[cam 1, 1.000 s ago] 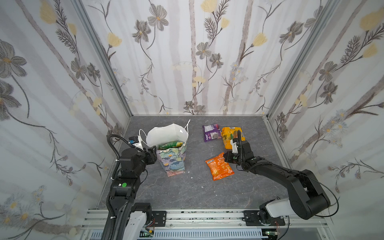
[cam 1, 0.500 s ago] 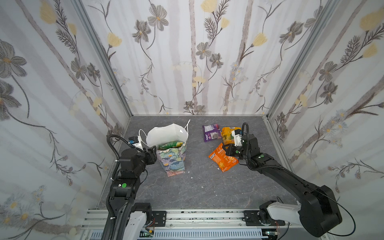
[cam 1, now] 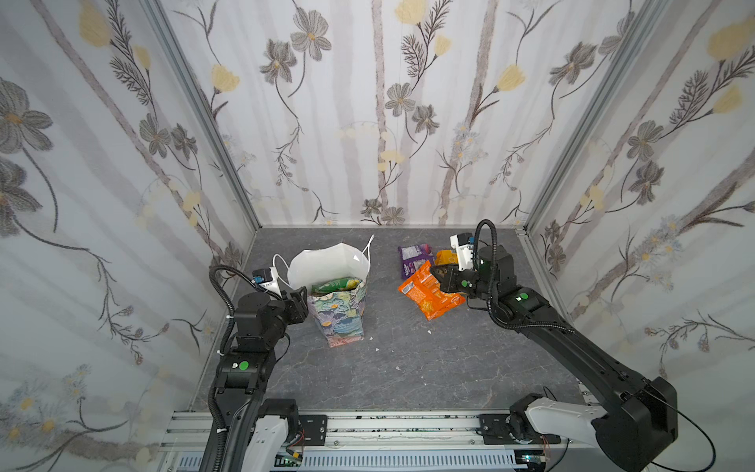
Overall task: Place the snacks into the paper bag
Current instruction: 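Lift the orange chip packet and carry it toward the white bag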
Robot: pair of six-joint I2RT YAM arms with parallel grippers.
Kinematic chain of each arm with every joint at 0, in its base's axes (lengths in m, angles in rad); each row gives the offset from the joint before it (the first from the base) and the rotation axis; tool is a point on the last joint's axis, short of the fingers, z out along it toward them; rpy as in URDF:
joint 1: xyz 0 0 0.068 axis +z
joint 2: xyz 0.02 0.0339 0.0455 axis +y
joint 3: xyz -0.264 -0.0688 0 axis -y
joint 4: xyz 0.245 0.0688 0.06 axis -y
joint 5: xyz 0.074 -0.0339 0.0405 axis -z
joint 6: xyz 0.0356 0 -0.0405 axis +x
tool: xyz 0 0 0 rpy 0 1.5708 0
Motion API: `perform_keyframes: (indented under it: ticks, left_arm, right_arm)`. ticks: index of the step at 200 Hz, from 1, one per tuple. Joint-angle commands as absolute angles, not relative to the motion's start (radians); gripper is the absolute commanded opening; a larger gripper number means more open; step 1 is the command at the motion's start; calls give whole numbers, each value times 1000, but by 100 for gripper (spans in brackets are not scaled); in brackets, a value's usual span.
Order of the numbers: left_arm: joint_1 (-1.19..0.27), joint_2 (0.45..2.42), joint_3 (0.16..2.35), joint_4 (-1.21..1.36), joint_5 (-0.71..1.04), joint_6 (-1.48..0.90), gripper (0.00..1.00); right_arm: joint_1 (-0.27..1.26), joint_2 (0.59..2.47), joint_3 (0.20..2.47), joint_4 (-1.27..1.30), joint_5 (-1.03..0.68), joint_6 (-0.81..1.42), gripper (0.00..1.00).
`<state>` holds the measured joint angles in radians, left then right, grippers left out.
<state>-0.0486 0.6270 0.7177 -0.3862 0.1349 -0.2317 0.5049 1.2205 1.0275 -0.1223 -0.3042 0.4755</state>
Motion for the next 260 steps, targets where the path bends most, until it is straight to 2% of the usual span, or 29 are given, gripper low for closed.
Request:
perform_keyframes:
  ticks: [1, 181, 260]
  left_arm:
    - [-49, 626, 717, -370, 133, -221, 59]
    - [-49, 630, 717, -370, 133, -219, 59]
    - [-49, 631, 717, -373, 127, -219, 60]
  right_arm:
    - [520, 1228, 1069, -136, -299, 451, 0]
    - [701, 1353, 1493, -208, -313, 372, 0]
    - [793, 1448, 1651, -139, -309, 370, 0]
